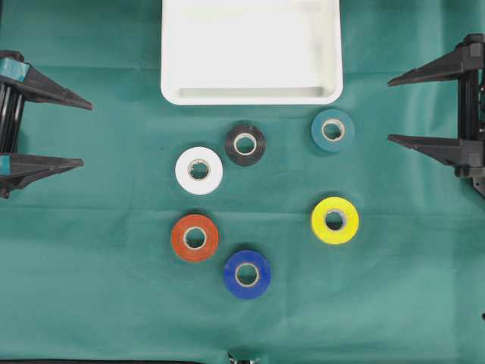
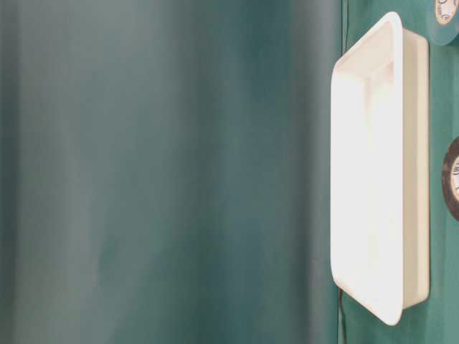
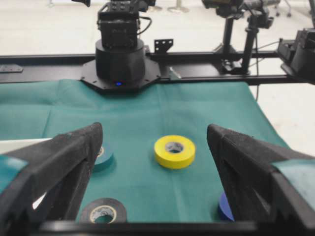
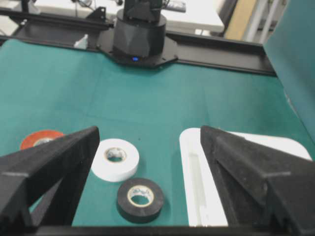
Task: Pick up the tape from a random location and place it into the white case.
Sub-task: 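Move the left gripper open over the black tape roll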
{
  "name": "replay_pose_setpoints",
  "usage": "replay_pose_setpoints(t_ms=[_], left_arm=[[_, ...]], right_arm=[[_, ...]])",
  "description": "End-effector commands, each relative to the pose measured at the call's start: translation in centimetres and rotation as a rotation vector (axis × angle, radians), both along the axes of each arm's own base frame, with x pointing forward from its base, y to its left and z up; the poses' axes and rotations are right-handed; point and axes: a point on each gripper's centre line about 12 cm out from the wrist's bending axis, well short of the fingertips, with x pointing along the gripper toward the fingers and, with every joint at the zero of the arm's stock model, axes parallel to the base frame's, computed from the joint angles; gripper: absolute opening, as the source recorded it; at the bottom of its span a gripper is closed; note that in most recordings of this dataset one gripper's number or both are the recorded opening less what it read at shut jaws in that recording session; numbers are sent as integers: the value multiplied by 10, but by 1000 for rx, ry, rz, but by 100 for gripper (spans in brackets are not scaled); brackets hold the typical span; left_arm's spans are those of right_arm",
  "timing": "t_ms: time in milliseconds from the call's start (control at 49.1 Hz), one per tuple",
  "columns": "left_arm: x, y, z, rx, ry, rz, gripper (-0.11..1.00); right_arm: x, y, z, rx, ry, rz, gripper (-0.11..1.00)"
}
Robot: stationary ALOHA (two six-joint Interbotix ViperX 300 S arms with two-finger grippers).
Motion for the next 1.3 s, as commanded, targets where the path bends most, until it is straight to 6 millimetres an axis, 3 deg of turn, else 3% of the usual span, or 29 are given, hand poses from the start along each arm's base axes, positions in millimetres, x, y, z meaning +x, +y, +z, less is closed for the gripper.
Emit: replay_pose_setpoints(t_ms=[0,244,855,1038,1282], left_arm=[[6,1,11,-3,-29,10,100],[32,2,14,4,-30,22,100],[158,-3,32,7,10,36,100],[175,-4,37,32,5,37,100],[177,-3,36,27,24,42,100]], right_arm=[[3,0,11,1,-31,-2,92],[2,0,13,-1,-37,-2,92],[3,0,13,1,-35,-2,92],[3,0,13,2,-32,-2,92],[3,0,12,2,-31,-2,92]])
